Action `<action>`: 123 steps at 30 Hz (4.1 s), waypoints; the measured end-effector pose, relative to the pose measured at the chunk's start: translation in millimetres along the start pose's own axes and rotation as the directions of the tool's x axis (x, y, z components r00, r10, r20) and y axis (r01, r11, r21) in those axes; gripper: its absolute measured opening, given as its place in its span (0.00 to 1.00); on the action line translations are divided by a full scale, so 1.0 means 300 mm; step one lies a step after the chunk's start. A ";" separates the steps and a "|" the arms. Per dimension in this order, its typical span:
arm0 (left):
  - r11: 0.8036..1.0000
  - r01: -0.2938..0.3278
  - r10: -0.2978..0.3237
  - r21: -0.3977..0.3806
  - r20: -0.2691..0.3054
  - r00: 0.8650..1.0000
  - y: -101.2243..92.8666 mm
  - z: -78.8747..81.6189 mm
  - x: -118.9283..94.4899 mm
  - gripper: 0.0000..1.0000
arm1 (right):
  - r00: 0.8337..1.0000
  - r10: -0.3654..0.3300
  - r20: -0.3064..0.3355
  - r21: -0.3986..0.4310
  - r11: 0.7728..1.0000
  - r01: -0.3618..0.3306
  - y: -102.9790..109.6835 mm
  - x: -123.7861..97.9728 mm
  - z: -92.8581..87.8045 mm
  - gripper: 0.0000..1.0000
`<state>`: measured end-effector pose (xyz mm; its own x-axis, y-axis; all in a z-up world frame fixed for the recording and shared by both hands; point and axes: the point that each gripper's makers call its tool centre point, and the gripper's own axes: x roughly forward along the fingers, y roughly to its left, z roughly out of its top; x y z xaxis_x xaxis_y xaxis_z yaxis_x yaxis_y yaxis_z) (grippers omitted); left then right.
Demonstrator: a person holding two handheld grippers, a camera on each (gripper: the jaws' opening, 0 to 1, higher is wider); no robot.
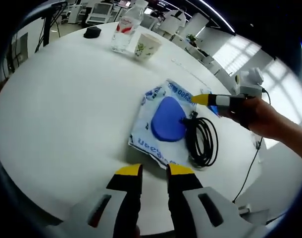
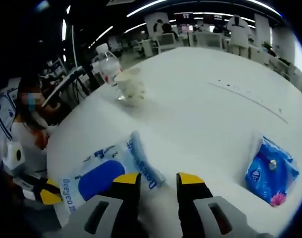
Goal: Arrange the tabletop items into an orderly group along one side of the table until the central work area is clear of visible clutter.
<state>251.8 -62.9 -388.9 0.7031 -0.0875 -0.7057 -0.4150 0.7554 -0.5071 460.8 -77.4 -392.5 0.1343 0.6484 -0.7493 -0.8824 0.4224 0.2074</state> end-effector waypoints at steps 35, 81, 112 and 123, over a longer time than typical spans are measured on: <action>0.998 -0.021 0.017 0.052 0.076 0.997 0.074 0.095 0.032 0.00 | 0.989 0.104 0.108 -0.043 0.994 -0.100 0.091 -0.017 0.028 0.00; 0.976 -0.081 0.033 0.201 0.232 0.972 0.104 0.318 -0.079 0.00 | 0.963 -0.032 0.269 0.018 0.999 0.028 0.172 -0.220 -0.018 0.00; 0.967 -0.051 -0.009 0.251 0.232 0.973 0.071 0.363 -0.052 0.00 | 0.957 -0.074 0.282 0.039 0.997 0.066 0.153 -0.245 -0.012 0.00; 0.967 -0.044 -0.015 0.252 0.231 0.973 0.060 0.360 -0.053 0.00 | 0.957 -0.079 0.280 0.045 0.997 0.069 0.146 -0.254 -0.019 0.00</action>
<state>295.6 22.2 -333.5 0.8236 0.0529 -0.5647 -0.2869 0.8977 -0.3343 409.2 -111.9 -330.0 0.3244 0.7645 -0.5571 -0.8499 0.4941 0.1831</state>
